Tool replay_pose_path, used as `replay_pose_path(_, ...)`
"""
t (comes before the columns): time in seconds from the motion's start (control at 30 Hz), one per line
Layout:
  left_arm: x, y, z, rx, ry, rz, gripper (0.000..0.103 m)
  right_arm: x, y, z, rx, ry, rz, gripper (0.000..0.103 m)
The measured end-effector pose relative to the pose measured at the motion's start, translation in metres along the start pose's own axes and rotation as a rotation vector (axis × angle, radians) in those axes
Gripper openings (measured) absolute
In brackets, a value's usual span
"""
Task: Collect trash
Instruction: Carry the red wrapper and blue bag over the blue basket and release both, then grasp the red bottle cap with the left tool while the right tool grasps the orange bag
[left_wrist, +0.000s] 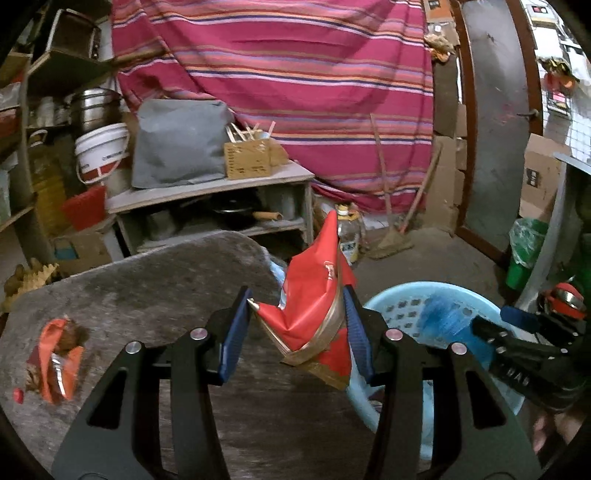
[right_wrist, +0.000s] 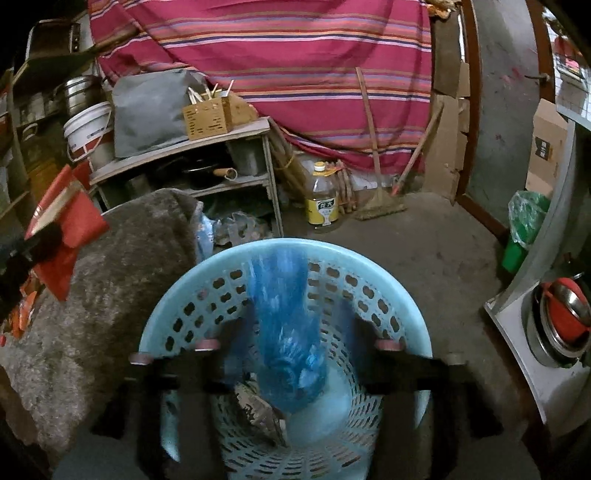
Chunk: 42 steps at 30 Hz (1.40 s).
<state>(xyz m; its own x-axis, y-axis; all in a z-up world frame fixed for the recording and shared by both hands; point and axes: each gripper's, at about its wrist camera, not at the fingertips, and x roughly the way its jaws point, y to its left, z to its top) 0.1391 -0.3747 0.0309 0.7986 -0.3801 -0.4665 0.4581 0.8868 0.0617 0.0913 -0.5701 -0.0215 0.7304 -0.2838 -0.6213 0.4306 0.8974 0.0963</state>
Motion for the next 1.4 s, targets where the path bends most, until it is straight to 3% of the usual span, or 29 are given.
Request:
replay_pose_path(0.2, 0.02, -0.022, -0.003, 0.01, 0.03, -0.026, 0.048, 0.005, -0.008, 0.0, 0.034, -0.002, -0.016, 0.065)
replay_pose_path(0.5, 0.046, -0.058, -0.011, 0.051, 0.069, -0.085, 0.049, -0.001, -0.043, 0.005, 0.149, -0.038, -0.052, 0.066)
replay_pose_path(0.73, 0.046, -0.063, -0.013, 0.056, 0.069, -0.107, 0.078, -0.003, -0.059, 0.002, 0.173, -0.036, -0.078, 0.066)
replay_pose_path(0.87, 0.042, -0.055, -0.012, 0.051, 0.07, -0.096, 0.086, -0.002, -0.059, 0.004, 0.164, -0.035, -0.074, 0.066)
replay_pose_path(1.07, 0.018, -0.007, -0.012, 0.029, 0.028, -0.018, 0.097, -0.007, -0.039, 0.007, 0.13, -0.059, -0.07, 0.078)
replay_pose_path(1.17, 0.003, 0.035, -0.015, 0.017, 0.013, 0.049, 0.098, -0.008, -0.02, 0.012, 0.115, -0.068, -0.06, 0.087)
replay_pose_path(1.3, -0.011, 0.092, -0.022, 0.012, 0.017, 0.141, 0.098, -0.008, 0.018, 0.017, 0.071, -0.078, -0.039, 0.087)
replay_pose_path(1.4, -0.019, 0.141, -0.03, -0.007, 0.035, 0.195, 0.098, -0.005, 0.056, 0.02, 0.02, -0.086, -0.016, 0.095)
